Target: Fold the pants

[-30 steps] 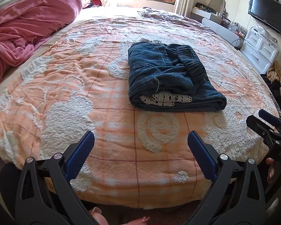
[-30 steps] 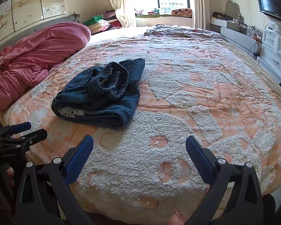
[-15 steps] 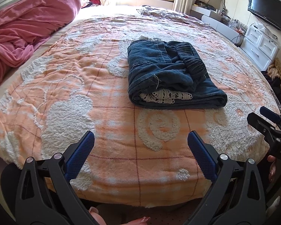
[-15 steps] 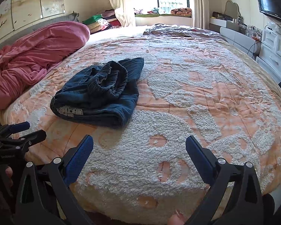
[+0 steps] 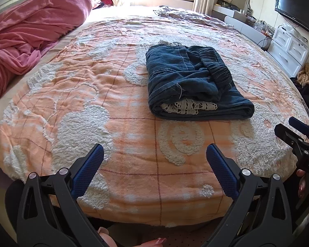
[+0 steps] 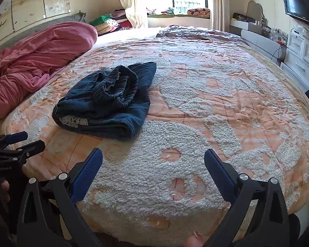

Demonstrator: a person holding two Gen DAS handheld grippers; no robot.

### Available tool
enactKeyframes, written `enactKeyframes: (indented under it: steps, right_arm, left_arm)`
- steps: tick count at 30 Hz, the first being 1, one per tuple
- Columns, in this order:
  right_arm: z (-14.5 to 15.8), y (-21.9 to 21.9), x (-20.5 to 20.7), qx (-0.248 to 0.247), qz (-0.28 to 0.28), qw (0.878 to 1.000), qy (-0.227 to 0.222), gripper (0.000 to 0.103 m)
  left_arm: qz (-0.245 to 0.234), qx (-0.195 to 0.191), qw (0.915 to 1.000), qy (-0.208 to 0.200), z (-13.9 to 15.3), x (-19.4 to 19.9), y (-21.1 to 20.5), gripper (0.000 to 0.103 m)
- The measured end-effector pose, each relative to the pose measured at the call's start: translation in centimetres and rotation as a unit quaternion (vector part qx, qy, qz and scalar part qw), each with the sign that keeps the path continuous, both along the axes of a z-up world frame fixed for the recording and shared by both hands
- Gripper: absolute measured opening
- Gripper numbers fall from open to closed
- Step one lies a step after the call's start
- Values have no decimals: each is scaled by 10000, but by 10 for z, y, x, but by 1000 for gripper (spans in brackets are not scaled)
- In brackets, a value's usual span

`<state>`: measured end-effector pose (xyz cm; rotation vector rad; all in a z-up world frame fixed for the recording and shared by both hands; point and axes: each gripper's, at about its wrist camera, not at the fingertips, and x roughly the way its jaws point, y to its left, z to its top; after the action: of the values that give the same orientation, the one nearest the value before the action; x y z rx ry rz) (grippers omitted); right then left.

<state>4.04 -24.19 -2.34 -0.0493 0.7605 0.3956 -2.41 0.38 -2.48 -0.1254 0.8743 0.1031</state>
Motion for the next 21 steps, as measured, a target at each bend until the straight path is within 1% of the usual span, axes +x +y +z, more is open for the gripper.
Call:
enactKeyframes:
  steps: [5,8,11,13,14,16,17,19,21]
  right_arm:
    - [-2,3,2,-30,53,10000,41,99]
    - [-4,4,5,-33,76,9999,69,99]
    - [-6,1,11,-14,20,9999,113,99]
    - [-7,-5,18,12,-53,9999,137,99]
    - [-6,-9,23,20,-121,9998,141,99]
    - [-4,-27,36,83,-411,9990,149,99]
    - [-1,-38,45,111,-533,9984,170,98]
    - [5,-69,65,17,-957,9954,102,98]
    - [11,-107,92,-153,-1427,9897,1,98]
  left_arm:
    - [31,64,10000,-46,3,-1,1,94]
    - [119,-104,9999,-25,3,0,8,94]
    - [194,-190,9994,-215,11,1,16,94]
    - [138,-121,9995,-268,20,11,23,94]
    - [232,6,9994,-253,23,20,29,94]
    - [476,313,9982,-191,26,41,49,94]
    - [602,446,9972,-82,26,54,64,94]
    - [755,429,9961,125,21,81,98,94]
    - [893,406,9944,404,12,108,134,94]
